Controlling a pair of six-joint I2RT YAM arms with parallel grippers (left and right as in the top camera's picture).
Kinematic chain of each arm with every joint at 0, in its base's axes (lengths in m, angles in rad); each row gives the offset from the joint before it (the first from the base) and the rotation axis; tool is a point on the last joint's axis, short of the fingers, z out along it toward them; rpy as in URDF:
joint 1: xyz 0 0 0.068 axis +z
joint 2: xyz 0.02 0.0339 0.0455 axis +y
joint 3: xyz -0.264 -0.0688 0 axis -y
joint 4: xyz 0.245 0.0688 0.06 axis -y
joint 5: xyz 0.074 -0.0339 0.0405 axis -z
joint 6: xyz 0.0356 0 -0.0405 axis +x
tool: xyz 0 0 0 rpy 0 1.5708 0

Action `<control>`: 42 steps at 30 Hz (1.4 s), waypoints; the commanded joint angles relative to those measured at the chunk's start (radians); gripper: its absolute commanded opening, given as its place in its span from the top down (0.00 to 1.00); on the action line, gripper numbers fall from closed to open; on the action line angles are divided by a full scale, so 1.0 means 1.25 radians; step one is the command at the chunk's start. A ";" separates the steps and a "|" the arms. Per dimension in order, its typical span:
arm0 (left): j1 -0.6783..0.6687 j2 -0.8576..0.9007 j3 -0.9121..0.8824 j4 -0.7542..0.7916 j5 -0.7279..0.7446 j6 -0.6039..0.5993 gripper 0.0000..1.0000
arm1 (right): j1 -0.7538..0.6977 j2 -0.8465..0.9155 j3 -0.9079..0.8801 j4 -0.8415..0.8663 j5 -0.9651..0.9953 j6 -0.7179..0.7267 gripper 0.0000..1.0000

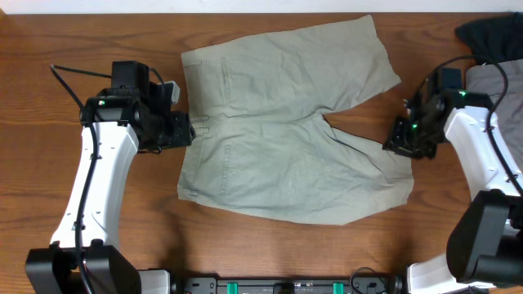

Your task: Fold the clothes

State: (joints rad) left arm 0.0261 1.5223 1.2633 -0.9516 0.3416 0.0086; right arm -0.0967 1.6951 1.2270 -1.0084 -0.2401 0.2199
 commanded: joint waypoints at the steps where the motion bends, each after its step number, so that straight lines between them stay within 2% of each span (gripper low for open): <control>1: 0.001 -0.006 0.001 0.004 0.005 0.014 0.48 | 0.039 0.022 -0.037 0.052 -0.030 0.005 0.85; 9: 0.001 -0.006 0.001 0.006 0.005 0.014 0.47 | 0.079 0.138 -0.108 0.169 -0.030 0.106 0.99; 15: 0.001 -0.006 0.001 0.009 0.005 0.014 0.47 | 0.115 0.258 -0.108 0.255 -0.046 0.170 0.99; 22: 0.001 -0.006 0.001 0.009 0.005 0.014 0.47 | 0.198 0.385 -0.092 0.518 -0.118 0.172 0.99; 26: 0.001 -0.006 0.001 0.009 0.005 0.014 0.47 | 0.204 0.383 -0.053 0.511 -0.132 0.146 0.98; 32: 0.001 -0.006 0.001 0.009 0.005 0.014 0.47 | 0.148 0.290 -0.037 0.450 -0.170 0.145 0.80; 34: 0.001 -0.006 0.001 0.009 0.005 0.014 0.41 | 0.114 0.236 -0.037 0.415 -0.170 0.114 0.72; 38: 0.001 -0.006 0.001 0.005 0.005 0.015 0.39 | 0.039 0.121 -0.037 0.342 -0.170 0.040 0.56; 42: 0.001 -0.005 -0.007 -0.006 0.005 0.014 0.39 | -0.019 0.052 -0.038 0.261 -0.132 0.026 0.48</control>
State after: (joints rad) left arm 0.0261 1.5223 1.2633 -0.9485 0.3416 0.0166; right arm -0.0868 1.8301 1.1809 -0.6449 -0.4564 0.3061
